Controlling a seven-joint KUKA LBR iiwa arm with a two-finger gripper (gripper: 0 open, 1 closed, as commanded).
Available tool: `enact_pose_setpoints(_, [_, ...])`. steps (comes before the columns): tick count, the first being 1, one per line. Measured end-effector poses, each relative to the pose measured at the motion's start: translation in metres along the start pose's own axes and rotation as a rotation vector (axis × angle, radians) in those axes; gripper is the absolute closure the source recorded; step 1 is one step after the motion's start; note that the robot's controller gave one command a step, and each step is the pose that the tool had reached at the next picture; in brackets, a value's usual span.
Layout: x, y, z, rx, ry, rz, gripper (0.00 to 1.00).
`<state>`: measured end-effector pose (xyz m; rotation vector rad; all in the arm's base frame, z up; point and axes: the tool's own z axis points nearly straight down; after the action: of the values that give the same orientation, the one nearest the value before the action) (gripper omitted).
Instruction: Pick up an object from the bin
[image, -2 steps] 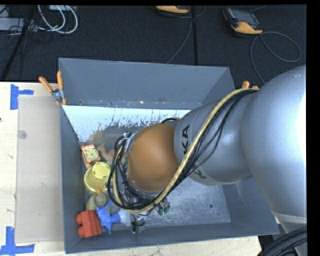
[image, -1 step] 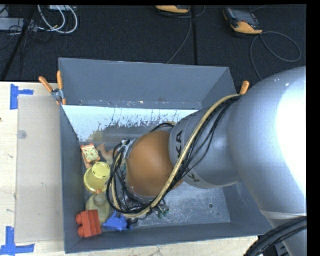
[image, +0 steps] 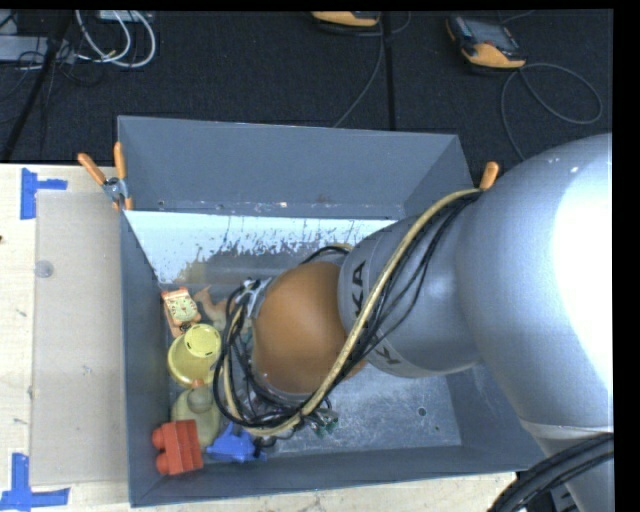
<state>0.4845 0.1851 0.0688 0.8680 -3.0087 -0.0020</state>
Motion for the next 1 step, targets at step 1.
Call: enact_pose_setpoints(1, [0.0005,0.0002,-0.0027,0.0,0.001,0.0,1.0])
